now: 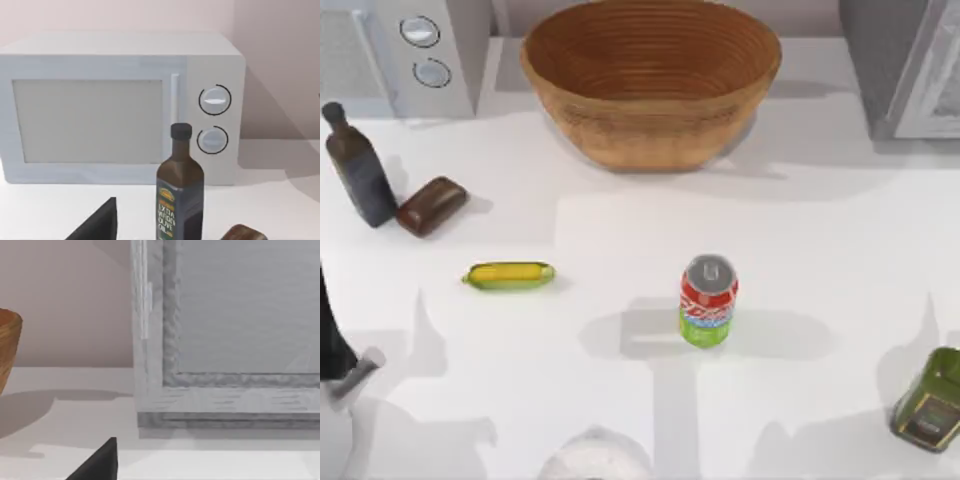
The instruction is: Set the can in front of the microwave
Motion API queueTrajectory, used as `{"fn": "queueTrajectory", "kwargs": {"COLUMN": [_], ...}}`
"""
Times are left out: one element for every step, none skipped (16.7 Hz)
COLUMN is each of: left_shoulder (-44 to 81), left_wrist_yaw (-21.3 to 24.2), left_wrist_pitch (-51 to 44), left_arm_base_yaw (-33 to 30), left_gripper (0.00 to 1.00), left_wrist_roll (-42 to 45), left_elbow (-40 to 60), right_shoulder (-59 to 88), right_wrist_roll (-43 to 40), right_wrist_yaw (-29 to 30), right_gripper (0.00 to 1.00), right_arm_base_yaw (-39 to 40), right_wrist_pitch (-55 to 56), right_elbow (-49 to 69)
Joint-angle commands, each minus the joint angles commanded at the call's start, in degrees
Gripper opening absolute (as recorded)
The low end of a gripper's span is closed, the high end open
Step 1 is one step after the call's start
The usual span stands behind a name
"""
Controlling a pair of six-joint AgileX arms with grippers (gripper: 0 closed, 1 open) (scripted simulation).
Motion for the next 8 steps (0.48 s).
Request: {"fn": "queueTrajectory", "kwargs": {"left_shoulder": [-0.34, -0.34, 0.22, 1.37, 3.14, 5.5, 8.46, 12.02], "left_wrist_yaw": [0.08, 0.08, 0.1, 0.14, 0.18, 0.21, 0.22, 0.23], "left_wrist_pitch": [0.03, 0.03, -0.38, -1.25, -2.58, -4.31, -6.42, -8.87], "left_arm_base_yaw": [-0.01, -0.01, -0.27, -0.82, -1.62, -2.66, -3.89, -5.3], "left_gripper": [1.0, 1.0, 1.0, 1.0, 1.0, 1.0, 1.0, 1.0], "left_wrist_roll": [0.01, 0.01, 0.01, 0.02, 0.02, 0.0, -0.02, -0.05], "left_elbow": [0.84, 0.84, 1.39, 2.52, 4.25, 6.55, 9.41, 12.81], "right_shoulder": [0.0, 0.0, 0.0, 0.0, 0.0, 0.0, 0.0, 0.0], "right_wrist_roll": [0.0, 0.0, 0.0, 0.0, 0.0, 0.0, 0.0, 0.0], "right_wrist_yaw": [0.0, 0.0, 0.0, 0.0, 0.0, 0.0, 0.0, 0.0], "right_gripper": [1.0, 1.0, 1.0, 1.0, 1.0, 1.0, 1.0, 1.0], "right_arm_base_yaw": [0.0, 0.0, 0.0, 0.0, 0.0, 0.0, 0.0, 0.0], "right_wrist_pitch": [0.0, 0.0, 0.0, 0.0, 0.0, 0.0, 0.0, 0.0], "right_elbow": [0.0, 0.0, 0.0, 0.0, 0.0, 0.0, 0.0, 0.0]}}
